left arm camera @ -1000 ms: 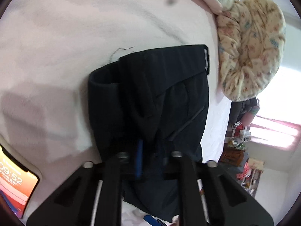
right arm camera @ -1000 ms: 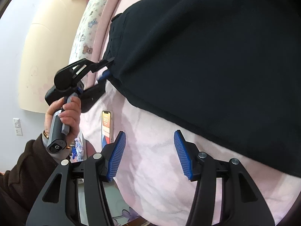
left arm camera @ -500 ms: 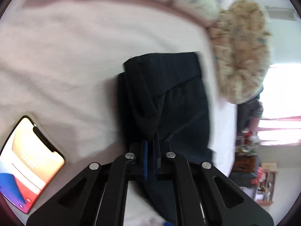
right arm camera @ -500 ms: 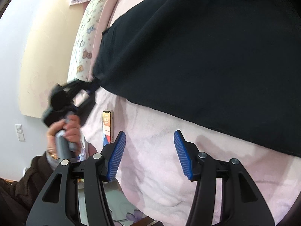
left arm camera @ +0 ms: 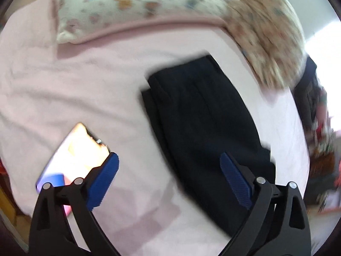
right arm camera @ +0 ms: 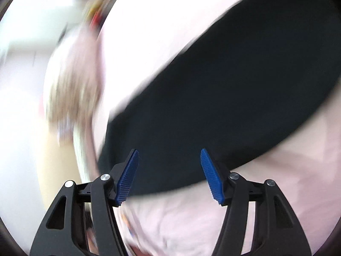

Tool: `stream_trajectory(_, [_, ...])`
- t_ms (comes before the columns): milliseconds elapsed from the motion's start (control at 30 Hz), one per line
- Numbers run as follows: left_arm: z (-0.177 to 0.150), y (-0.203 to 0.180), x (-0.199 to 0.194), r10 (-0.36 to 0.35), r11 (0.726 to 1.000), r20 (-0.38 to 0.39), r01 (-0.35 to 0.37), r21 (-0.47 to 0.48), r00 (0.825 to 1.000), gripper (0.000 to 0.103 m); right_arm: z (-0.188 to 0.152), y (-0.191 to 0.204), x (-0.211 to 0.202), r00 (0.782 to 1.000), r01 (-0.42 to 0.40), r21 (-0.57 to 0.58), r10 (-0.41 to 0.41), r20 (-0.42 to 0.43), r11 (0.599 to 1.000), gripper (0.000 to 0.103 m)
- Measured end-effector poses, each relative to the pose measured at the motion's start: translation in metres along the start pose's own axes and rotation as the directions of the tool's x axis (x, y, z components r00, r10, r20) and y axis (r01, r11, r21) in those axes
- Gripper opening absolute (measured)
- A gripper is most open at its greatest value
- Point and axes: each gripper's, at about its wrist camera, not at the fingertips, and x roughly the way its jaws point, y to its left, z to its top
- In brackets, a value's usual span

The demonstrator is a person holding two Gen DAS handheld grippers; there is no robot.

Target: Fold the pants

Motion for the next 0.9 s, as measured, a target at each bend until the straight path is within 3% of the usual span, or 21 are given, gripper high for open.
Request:
stream_trajectory(100, [-0.051,-0.038,0.008,-0.006,0.992,-0.110,0.020,0.123,0.994,0.099,0.051,-0.039,-0.057,0.977,0.102,0.061,-0.112,0.180,0.993,0.062])
stream_trajectory(167, [-0.092,-0.064,0.020,-0.018,0.984,-0.212,0.054,0.167,0.977,0.099,0.086,-0.040,-0.082,0.949,0.204,-0.008,-0.195,0.249,0.979,0.062])
stream_trajectory(200, [-0.112,-0.076,0.026,-0.027,0.981,-0.259,0.075,0.179,0.966,0.099,0.112,-0.029,-0.091,0.924,0.299,-0.118,-0.256,0.285,0.947,0.062])
stream_trajectory(233, [-0.133,-0.090,0.032,-0.036,0.977,-0.304,0.098,0.192,0.952,0.099,0.124,-0.020,-0.091,0.905,0.366,-0.193,-0.299,0.304,0.911,0.062])
stream_trajectory(267, [-0.148,-0.099,0.036,-0.037,0.974,-0.335,0.109,0.201,0.941,0.099,0.138,-0.009,-0.089,0.880,0.441,-0.292,-0.346,0.325,0.849,0.062])
stream_trajectory(300, [-0.168,-0.112,0.041,-0.036,0.969,-0.377,0.125,0.215,0.926,0.099,0.155,0.007,-0.081,0.861,0.502,-0.449,-0.382,0.335,0.739,0.062])
stream_trajectory(333, [-0.181,-0.120,0.043,-0.037,0.965,-0.400,0.137,0.224,0.916,0.099,0.163,0.012,-0.076,0.857,0.515,-0.522,-0.398,0.328,0.680,0.062])
stream_trajectory(367, [-0.200,-0.134,0.046,-0.039,0.958,-0.432,0.156,0.239,0.901,0.099,0.176,0.018,-0.065,0.848,0.523,-0.615,-0.431,0.308,0.590,0.062])
stream_trajectory(433, [-0.225,-0.151,0.048,-0.036,0.947,-0.464,0.179,0.266,0.885,0.099,0.197,0.016,-0.052,0.853,0.490,-0.681,-0.460,0.246,0.544,0.062])
stream_trajectory(567, [-0.273,-0.184,0.055,-0.007,0.926,-0.520,0.201,0.318,0.854,0.099,0.228,-0.015,-0.031,0.858,0.404,-0.721,-0.507,0.085,0.563,0.062])
stream_trajectory(667, [-0.288,-0.199,0.060,0.000,0.935,-0.541,0.192,0.299,0.841,0.099,0.226,-0.029,-0.019,0.850,0.362,-0.743,-0.527,0.016,0.563,0.061])
stream_trajectory(700, [-0.290,-0.203,0.059,0.001,0.937,-0.540,0.188,0.295,0.842,0.099,0.226,-0.034,-0.015,0.848,0.355,-0.747,-0.529,0.005,0.562,0.055])
stream_trajectory(733, [-0.291,-0.207,0.058,0.004,0.938,-0.537,0.182,0.294,0.844,0.099,0.227,-0.039,-0.017,0.847,0.366,-0.751,-0.531,0.024,0.550,0.041])
stream_trajectory(833, [-0.299,-0.208,0.054,0.016,0.940,-0.531,0.169,0.298,0.847,0.099,0.235,-0.046,-0.032,0.891,0.317,-0.710,-0.453,-0.003,0.629,0.016])
stream_trajectory(900, [-0.300,-0.212,0.055,0.023,0.941,-0.528,0.160,0.298,0.849,0.099,0.237,-0.045,-0.043,0.910,0.296,-0.710,-0.414,0.007,0.639,0.016])
